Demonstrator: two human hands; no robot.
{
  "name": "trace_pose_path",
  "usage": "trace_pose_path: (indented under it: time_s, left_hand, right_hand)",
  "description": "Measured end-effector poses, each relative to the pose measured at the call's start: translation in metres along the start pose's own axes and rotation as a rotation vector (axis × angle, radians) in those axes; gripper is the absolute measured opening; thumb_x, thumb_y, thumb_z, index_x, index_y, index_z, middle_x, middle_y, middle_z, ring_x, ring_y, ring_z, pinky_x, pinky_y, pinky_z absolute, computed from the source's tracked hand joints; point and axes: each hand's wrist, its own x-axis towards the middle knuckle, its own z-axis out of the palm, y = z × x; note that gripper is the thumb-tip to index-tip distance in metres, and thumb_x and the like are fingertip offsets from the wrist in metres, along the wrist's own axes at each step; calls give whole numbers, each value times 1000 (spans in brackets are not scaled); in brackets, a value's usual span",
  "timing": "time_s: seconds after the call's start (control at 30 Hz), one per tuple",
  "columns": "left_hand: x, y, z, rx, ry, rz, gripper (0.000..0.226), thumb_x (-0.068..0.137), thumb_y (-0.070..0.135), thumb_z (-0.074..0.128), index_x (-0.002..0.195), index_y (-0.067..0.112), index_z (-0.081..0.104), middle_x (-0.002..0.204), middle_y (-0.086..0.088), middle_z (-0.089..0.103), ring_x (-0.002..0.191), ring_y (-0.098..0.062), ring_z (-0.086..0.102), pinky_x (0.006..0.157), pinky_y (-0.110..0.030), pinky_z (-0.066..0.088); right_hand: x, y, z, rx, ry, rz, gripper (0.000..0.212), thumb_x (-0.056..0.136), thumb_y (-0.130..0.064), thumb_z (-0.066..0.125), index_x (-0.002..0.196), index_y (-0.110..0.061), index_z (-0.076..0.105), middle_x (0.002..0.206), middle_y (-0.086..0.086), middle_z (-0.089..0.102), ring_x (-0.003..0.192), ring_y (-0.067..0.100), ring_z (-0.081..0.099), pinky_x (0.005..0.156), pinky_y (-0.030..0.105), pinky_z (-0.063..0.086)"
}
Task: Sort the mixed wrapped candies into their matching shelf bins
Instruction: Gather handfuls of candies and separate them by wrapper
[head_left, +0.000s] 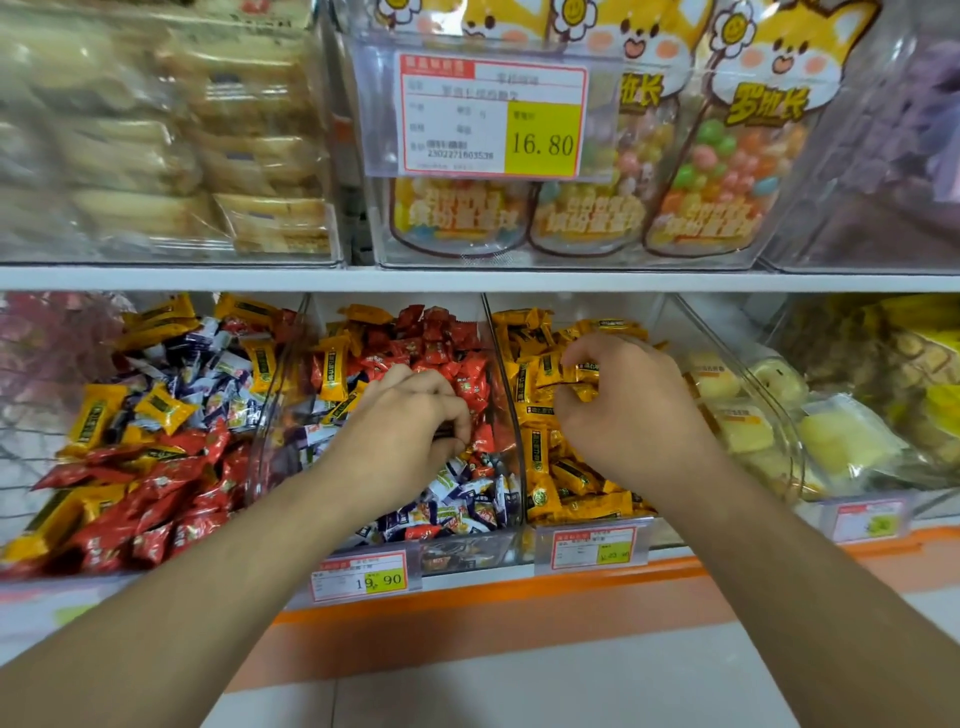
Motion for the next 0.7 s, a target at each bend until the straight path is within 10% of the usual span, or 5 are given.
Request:
trace_pose_path:
  time_s: [0.27,0.7]
  left_hand:
    - [3,-1,3,18,-34,41,24,95,39,68,118,46,68,116,28,50,104,-7,30,99,-34,33]
    - [3,-2,-10,-106,99,-13,9,97,31,67,90,37,64,108,24,59,105,-7,44,98,-33,39]
  right_hand:
    - [-4,-5,2,17,-27,-8,25,98,-25,66,122,-20,63,129,0,62,56,-1,38,51,14,29]
    - [-4,-8,3,-17,-54,-12,23,99,-25,65,122,-22,63,136,-3,59,49,-9,55,47,12,32]
